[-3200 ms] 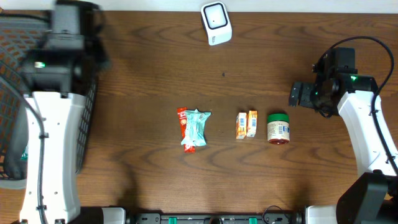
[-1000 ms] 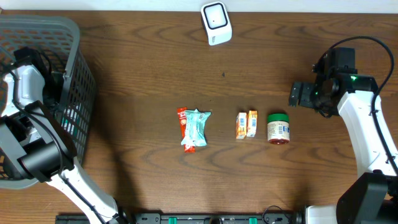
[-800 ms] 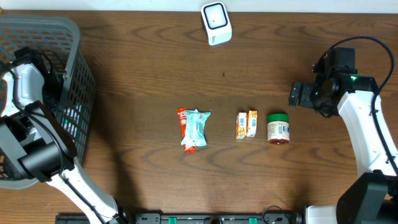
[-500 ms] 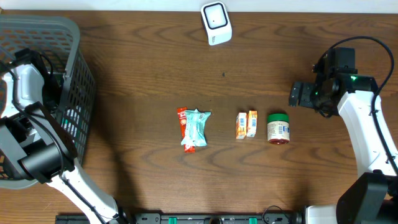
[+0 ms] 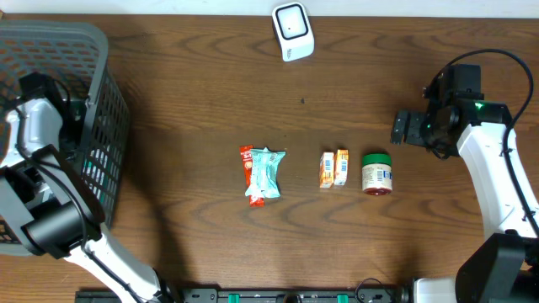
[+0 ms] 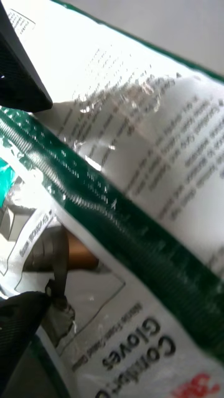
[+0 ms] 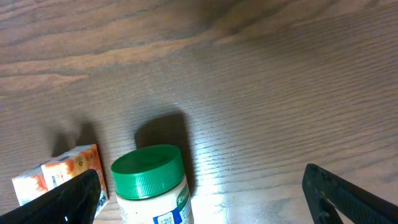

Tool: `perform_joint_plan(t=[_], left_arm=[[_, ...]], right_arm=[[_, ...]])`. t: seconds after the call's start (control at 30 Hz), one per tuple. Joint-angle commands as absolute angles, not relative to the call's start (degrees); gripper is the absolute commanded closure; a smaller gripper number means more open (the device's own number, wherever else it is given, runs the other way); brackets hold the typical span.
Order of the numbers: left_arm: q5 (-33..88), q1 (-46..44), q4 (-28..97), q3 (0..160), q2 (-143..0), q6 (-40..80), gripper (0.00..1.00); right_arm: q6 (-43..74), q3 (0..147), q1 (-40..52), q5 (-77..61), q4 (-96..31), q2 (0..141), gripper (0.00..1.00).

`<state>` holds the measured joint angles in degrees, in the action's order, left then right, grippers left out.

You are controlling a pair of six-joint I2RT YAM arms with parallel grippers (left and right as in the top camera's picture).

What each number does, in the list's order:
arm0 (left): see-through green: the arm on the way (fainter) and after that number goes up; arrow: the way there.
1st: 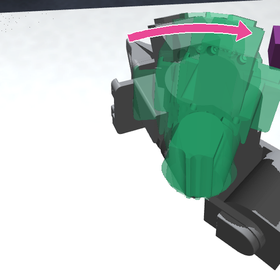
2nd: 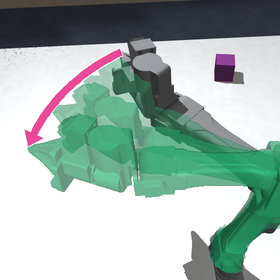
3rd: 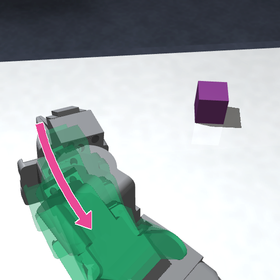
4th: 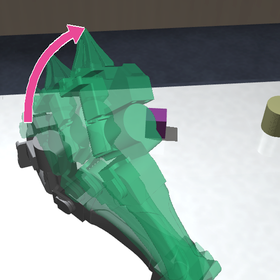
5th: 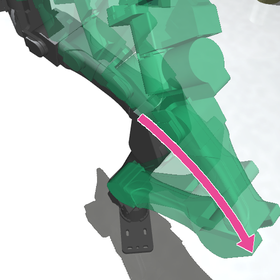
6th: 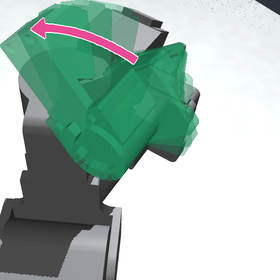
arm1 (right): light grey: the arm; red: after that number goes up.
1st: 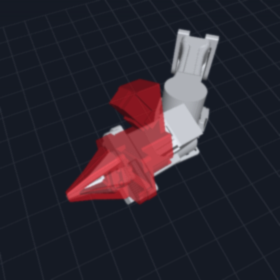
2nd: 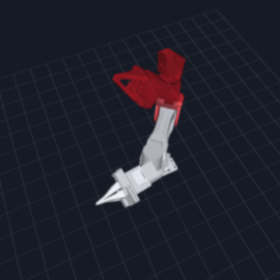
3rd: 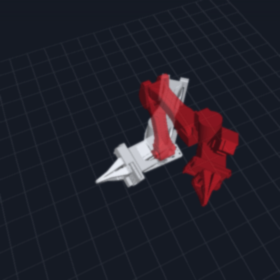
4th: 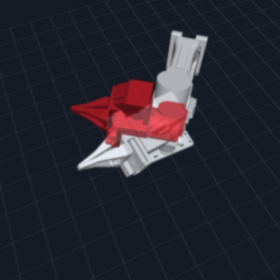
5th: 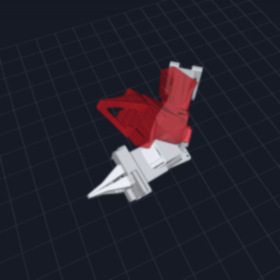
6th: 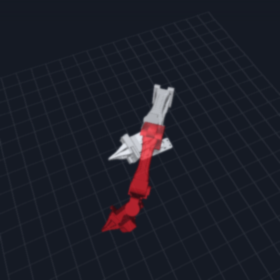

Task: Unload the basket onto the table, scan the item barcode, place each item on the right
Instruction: 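Grasp the green-and-white gloves pack with the left gripper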

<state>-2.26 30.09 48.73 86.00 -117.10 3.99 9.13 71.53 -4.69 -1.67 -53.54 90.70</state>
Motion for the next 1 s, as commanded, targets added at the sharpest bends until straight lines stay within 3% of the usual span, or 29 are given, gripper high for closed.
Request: perform_joint_plan(t=[0.0, 0.2, 0.63, 0.97], left_arm=[[-4.05, 34.02, 48.47, 85.47, -118.91, 8.91, 0.07], [4.86, 36.53, 48.45, 87.05, -114.74, 8.88, 0.06], [3.25, 36.51, 49.69, 83.99, -110.17, 8.40, 0.06], [7.57, 35.27, 41.15, 75.05, -111.61, -4.64, 0.10]], right_arm=[[8.91, 72.31, -4.80, -1.34, -53.56, 89.73, 0.01], [8.91, 72.31, -4.78, -1.34, -53.56, 89.73, 0.01], [8.91, 72.31, -4.78, -1.34, -53.56, 89.73, 0.01], [8.91, 72.31, -4.78, -1.34, -53.56, 89.73, 0.01]])
